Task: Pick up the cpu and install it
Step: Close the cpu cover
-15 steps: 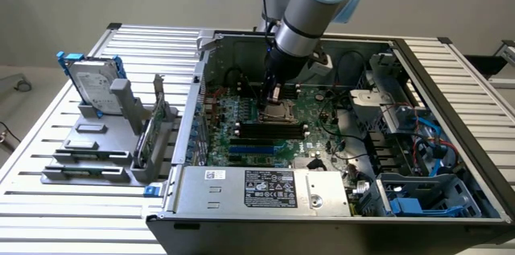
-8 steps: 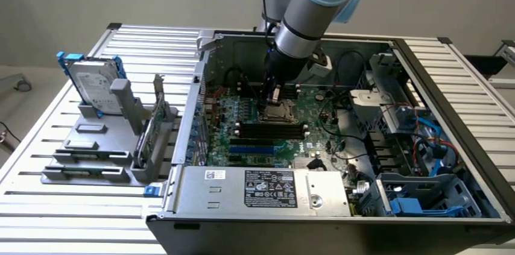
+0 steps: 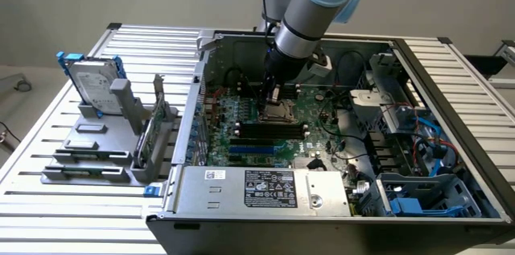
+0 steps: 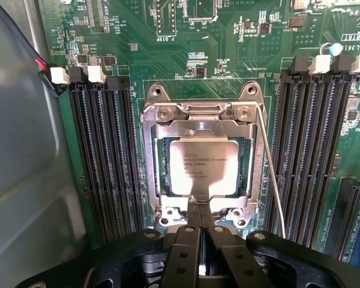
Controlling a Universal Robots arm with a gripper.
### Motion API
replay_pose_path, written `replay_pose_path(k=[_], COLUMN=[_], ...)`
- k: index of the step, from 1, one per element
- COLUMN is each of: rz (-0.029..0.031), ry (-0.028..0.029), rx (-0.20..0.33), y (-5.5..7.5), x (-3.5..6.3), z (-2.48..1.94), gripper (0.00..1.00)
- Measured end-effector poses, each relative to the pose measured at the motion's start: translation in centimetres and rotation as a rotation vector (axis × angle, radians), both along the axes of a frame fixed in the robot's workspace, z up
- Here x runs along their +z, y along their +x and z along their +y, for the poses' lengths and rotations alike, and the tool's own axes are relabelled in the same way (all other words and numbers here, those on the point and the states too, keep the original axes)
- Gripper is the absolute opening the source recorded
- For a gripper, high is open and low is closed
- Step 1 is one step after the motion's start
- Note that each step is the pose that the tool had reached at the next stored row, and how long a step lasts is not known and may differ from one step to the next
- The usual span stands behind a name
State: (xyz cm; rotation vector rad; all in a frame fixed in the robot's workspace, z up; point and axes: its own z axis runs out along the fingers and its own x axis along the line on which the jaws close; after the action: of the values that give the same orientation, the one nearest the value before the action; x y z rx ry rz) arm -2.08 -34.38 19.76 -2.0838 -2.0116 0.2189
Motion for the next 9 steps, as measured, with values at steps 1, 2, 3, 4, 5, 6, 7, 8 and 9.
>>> replay_pose_path(k=[1,2,3,4,5,6,7,8,9], rz=[0.0015,0.003,0.0044,0.0058,0.0073,0.0096,0.0124,0.0165,0.0205], ry=[0.0001,0.0007,0.001,0.0013,0.0018,0.0026,0.0037,0.0044,0.0054], rx=[-0.001,-0.001,-0.002,-0.002,-0.003,-0.003,-0.004,-0.005,-0.005], y=[-0.02,-0.03,-0.05,-0.07,-0.09,-0.13,-0.18,-0.23,-0.29], x=[0.08,0.16,0.25,0.34,0.43,0.5,0.55,0.6,0.65], z=[-0.02,-0.04,-0.05,-0.07,-0.1,-0.15,-0.22,-0.32,-0.43], gripper=[0.11,0.11,0.11,0.11,0.11,0.11,0.11,0.11,0.11])
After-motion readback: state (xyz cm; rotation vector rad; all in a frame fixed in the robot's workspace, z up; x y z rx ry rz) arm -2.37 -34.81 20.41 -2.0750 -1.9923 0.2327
